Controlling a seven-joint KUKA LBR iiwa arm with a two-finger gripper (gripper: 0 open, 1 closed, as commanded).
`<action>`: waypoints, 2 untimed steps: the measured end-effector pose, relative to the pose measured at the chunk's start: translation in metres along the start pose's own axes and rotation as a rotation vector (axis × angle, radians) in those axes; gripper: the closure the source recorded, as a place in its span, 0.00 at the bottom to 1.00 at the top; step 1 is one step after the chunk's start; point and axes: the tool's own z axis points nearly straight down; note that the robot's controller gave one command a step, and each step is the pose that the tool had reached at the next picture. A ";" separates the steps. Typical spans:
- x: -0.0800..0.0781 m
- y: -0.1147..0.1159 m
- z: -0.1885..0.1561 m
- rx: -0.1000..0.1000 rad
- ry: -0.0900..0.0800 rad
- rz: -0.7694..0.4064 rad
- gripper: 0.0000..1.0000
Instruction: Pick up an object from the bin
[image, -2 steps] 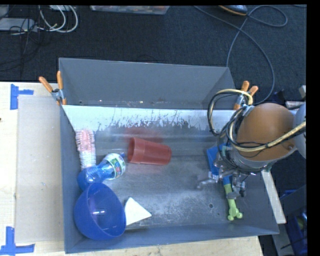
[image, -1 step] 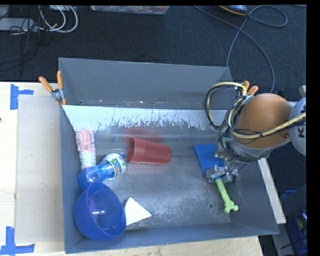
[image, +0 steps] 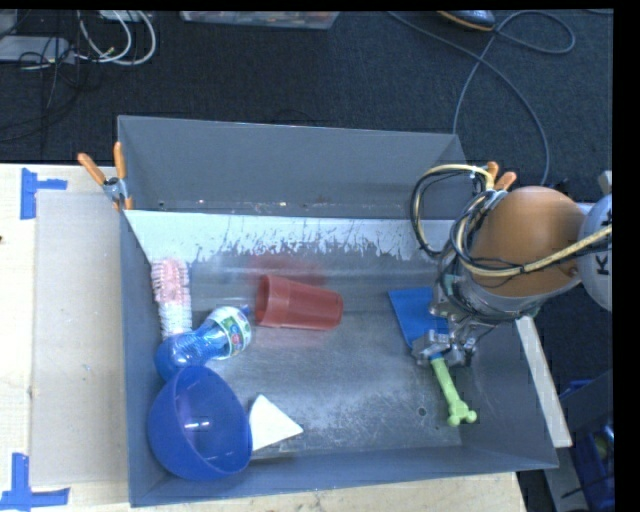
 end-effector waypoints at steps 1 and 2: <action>-0.001 0.002 -0.019 -0.007 0.000 0.003 1.00; -0.002 0.001 -0.039 -0.003 -0.001 0.007 1.00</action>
Offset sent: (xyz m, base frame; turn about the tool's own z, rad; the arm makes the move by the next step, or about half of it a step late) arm -0.0022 0.0010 0.0433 0.0020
